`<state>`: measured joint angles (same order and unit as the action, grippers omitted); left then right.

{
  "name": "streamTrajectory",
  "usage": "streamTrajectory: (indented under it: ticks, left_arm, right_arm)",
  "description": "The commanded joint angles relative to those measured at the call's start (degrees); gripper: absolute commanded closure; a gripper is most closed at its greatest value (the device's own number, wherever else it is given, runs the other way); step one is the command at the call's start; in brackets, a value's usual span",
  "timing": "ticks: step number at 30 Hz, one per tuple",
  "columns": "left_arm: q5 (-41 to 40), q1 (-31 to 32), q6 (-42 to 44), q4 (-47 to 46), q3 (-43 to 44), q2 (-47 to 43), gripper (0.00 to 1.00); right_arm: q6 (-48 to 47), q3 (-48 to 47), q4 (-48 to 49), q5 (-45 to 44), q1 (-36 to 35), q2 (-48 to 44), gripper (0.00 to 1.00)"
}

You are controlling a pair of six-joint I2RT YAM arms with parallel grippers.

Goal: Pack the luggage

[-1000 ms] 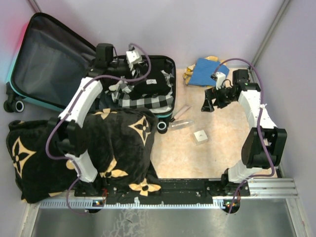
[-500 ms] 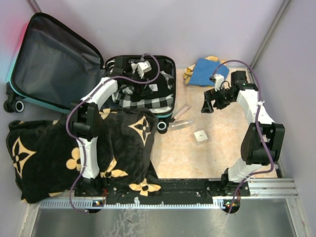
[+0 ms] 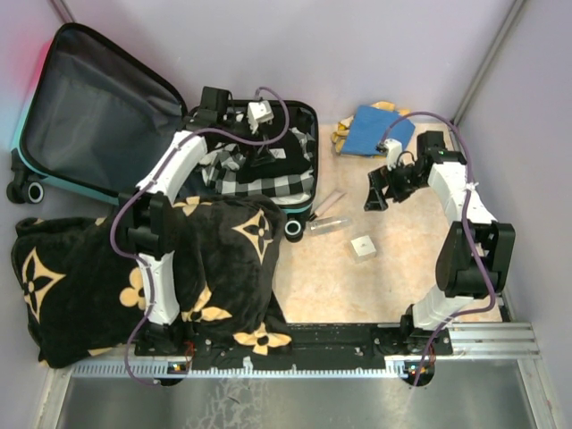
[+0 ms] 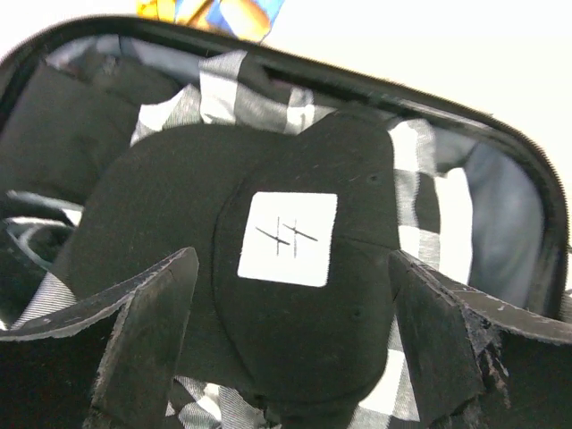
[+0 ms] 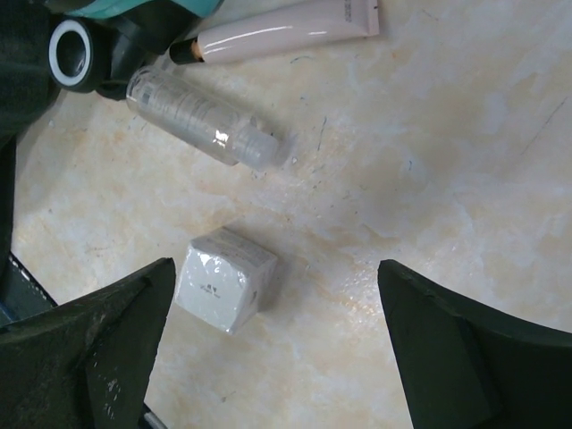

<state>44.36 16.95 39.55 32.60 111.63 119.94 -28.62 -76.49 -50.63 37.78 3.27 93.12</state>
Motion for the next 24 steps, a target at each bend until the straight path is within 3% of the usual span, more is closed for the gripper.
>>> streamTrajectory:
  ticks: [1, 7, 11, 19, 24]
  left_arm:
    - [5.66, 2.14, 5.52, 2.94, -2.08, -7.96, 0.07]
    - [2.86, 11.08, 12.52, -0.9, -14.5, -13.03, 0.07]
    - [4.59, 16.18, 9.04, -6.41, -18.49, -13.05, 0.08]
    - [4.59, 22.17, 3.57, -14.55, -23.96, -9.21, 0.1]
    - [3.3, 23.48, 4.57, -17.31, -27.58, -8.63, 0.12]
  right_arm:
    - [-11.33, 2.24, -5.8, 2.35, 0.12, -4.32, 0.04]
    - [-25.71, 8.91, -10.75, 0.12, 0.07, -5.75, 0.07]
    - [-29.68, 13.13, -11.26, -4.09, 0.1, -3.32, 0.23]
    - [-25.59, 16.1, -6.21, 0.15, -0.91, 4.67, 0.53]
    - [-21.9, 15.37, -5.86, 5.66, -5.89, 5.66, 0.58]
